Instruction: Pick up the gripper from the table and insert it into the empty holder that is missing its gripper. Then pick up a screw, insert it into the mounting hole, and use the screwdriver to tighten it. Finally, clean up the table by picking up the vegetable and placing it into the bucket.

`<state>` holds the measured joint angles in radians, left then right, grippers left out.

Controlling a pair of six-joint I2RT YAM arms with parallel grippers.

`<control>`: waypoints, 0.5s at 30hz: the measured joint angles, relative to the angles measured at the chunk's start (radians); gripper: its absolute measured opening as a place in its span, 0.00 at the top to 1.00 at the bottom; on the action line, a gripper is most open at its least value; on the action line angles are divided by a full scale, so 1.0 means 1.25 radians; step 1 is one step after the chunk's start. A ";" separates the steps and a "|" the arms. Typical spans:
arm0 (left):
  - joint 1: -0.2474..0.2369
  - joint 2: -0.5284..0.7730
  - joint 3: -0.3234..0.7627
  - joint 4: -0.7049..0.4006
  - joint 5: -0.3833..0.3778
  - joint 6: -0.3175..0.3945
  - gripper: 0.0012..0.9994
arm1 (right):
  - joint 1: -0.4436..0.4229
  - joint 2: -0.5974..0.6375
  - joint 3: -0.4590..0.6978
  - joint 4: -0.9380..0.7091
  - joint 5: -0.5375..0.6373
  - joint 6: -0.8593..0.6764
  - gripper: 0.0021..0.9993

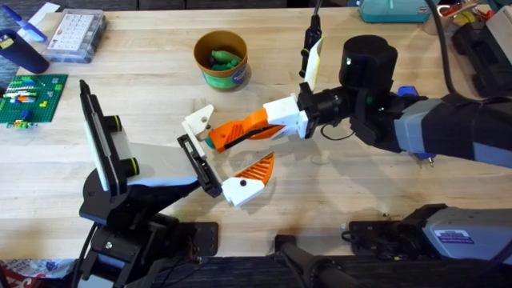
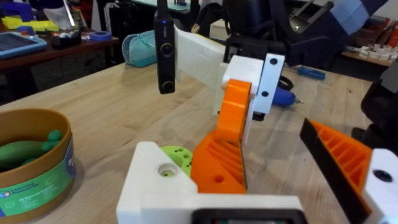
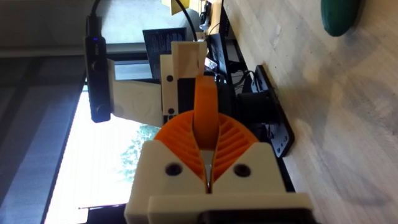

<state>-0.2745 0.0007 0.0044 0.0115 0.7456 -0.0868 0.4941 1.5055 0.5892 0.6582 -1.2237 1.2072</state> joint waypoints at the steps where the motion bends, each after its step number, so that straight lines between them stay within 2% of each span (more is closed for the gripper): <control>1: 0.000 0.000 0.000 -0.002 -0.004 0.000 0.01 | 0.000 0.000 0.000 -0.002 0.000 0.001 0.98; 4: 0.000 0.000 0.000 -0.012 -0.007 0.000 0.01 | 0.000 0.000 -0.001 -0.010 -0.002 0.002 0.98; 10: 0.000 0.000 0.000 -0.020 -0.007 0.001 0.01 | -0.021 0.001 -0.002 0.093 -0.009 0.021 0.98; 15: 0.000 0.000 0.001 -0.022 -0.008 0.001 0.01 | -0.033 0.002 -0.002 0.114 -0.013 0.041 0.98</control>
<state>-0.2745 0.0006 0.0051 -0.0162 0.7358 -0.0852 0.4529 1.5077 0.5865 0.8001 -1.2394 1.2578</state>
